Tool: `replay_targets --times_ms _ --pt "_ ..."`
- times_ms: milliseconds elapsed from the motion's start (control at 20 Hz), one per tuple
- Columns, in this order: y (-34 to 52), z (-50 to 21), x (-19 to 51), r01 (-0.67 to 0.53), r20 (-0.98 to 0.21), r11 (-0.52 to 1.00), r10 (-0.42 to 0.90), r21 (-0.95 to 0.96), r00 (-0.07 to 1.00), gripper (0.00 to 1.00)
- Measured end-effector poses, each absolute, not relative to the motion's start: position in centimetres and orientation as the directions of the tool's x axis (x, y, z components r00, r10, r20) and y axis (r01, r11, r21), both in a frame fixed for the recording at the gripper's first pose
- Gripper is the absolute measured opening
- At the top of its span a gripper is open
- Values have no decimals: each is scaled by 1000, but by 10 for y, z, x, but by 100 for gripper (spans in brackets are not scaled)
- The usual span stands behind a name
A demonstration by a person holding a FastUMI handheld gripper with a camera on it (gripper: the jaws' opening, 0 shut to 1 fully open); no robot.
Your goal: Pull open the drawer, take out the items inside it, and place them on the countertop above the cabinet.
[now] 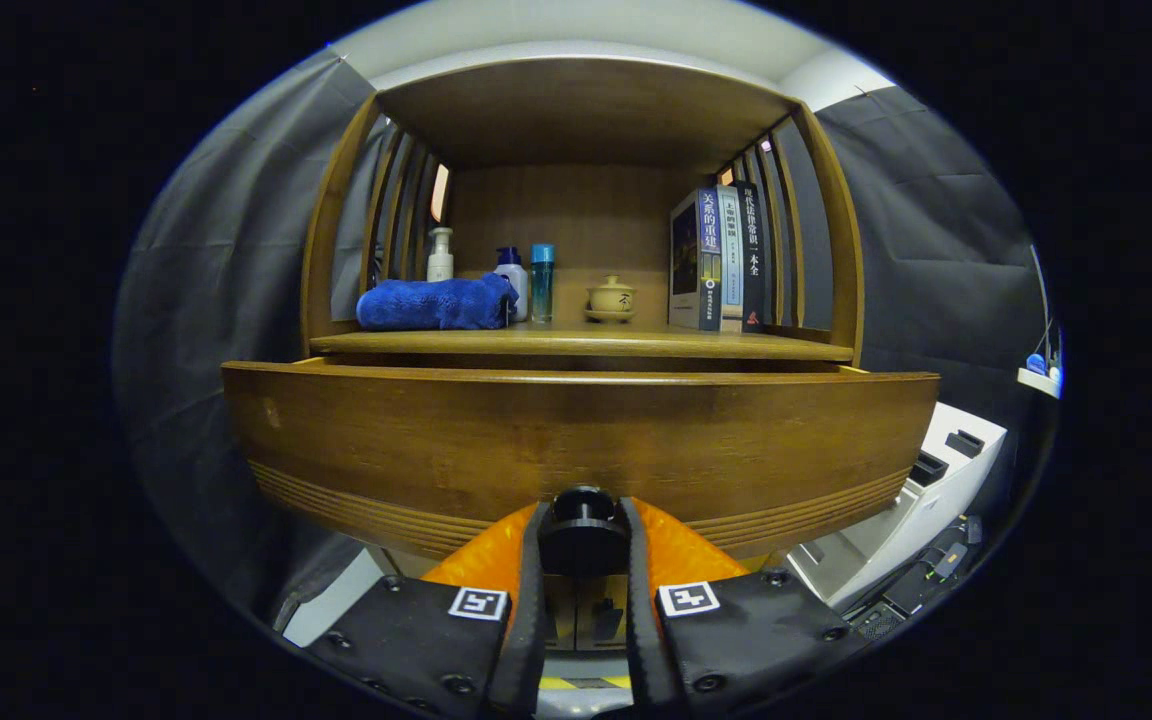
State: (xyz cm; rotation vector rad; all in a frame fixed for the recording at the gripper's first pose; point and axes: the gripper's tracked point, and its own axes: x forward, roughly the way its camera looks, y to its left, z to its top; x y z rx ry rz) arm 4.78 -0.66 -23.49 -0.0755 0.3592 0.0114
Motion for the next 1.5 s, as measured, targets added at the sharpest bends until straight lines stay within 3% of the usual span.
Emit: replay_targets --times_ms 950,1100,1200,1500 --pt "-3 -234 -7 -45 -388 996 13 -74 922 41" --pt "-2 -234 -7 -41 -378 997 15 -60 926 46" --pt "0 -234 -8 -45 -380 997 20 -56 925 50" --pt "9 -205 -19 -73 -345 997 58 -31 937 91"
